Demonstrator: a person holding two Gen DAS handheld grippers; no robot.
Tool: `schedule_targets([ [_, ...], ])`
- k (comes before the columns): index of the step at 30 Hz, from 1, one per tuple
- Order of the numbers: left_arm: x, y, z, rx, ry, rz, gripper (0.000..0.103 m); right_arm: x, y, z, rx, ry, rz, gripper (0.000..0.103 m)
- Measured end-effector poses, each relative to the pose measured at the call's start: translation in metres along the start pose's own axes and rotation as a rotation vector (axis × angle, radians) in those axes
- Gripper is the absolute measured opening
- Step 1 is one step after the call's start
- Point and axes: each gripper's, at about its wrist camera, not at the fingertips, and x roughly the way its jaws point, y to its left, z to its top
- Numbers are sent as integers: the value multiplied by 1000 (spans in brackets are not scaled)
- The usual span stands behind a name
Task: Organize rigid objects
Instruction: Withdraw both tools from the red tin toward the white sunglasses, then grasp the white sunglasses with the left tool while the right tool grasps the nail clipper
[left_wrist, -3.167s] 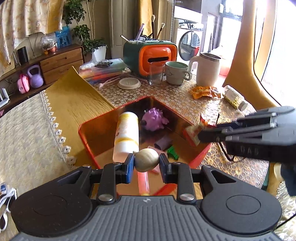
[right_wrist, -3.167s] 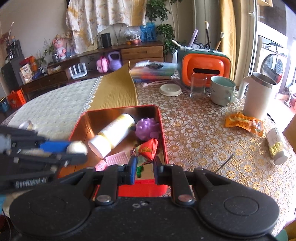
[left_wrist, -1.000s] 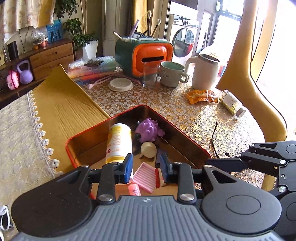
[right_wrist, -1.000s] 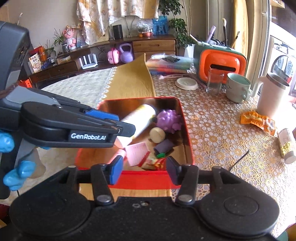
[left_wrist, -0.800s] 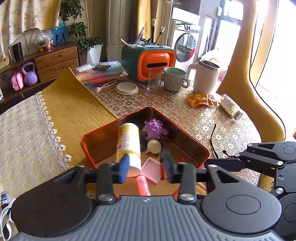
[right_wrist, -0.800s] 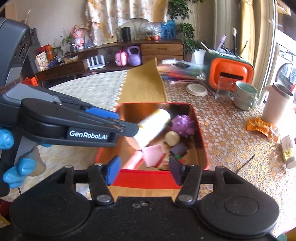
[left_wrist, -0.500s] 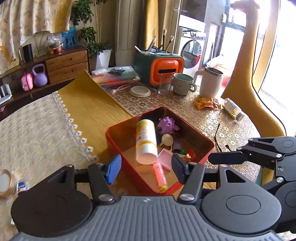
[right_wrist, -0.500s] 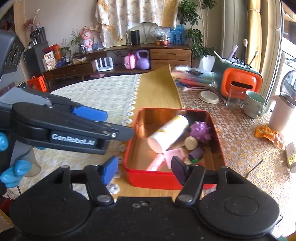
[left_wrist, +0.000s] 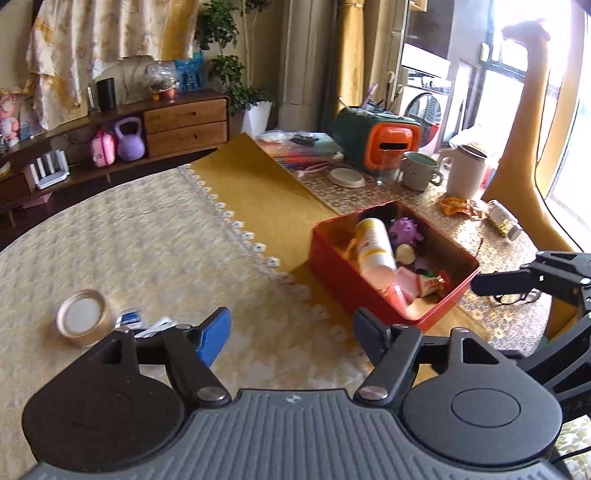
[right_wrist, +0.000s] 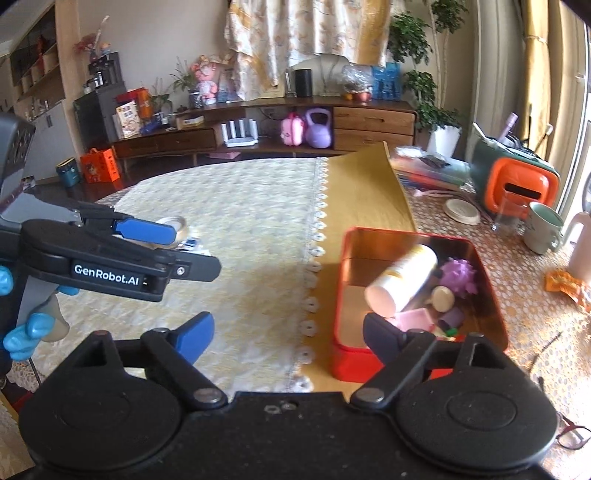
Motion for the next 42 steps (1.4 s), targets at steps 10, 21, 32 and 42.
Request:
schedule_targets([
  [10,-21,58,-30,-66,-17,76,84,14,37,5,-25,-45,61,103],
  [21,-13,105,-62,-120,-1,165,84,51,63,7,-30,-4,56,103],
  [32,21,138,-83,-247,32,209,84,84,70,4,-25,64,62,103],
  [42,50,152,-88,-304,36,239,84,109,69,1,-14,118,71,103],
])
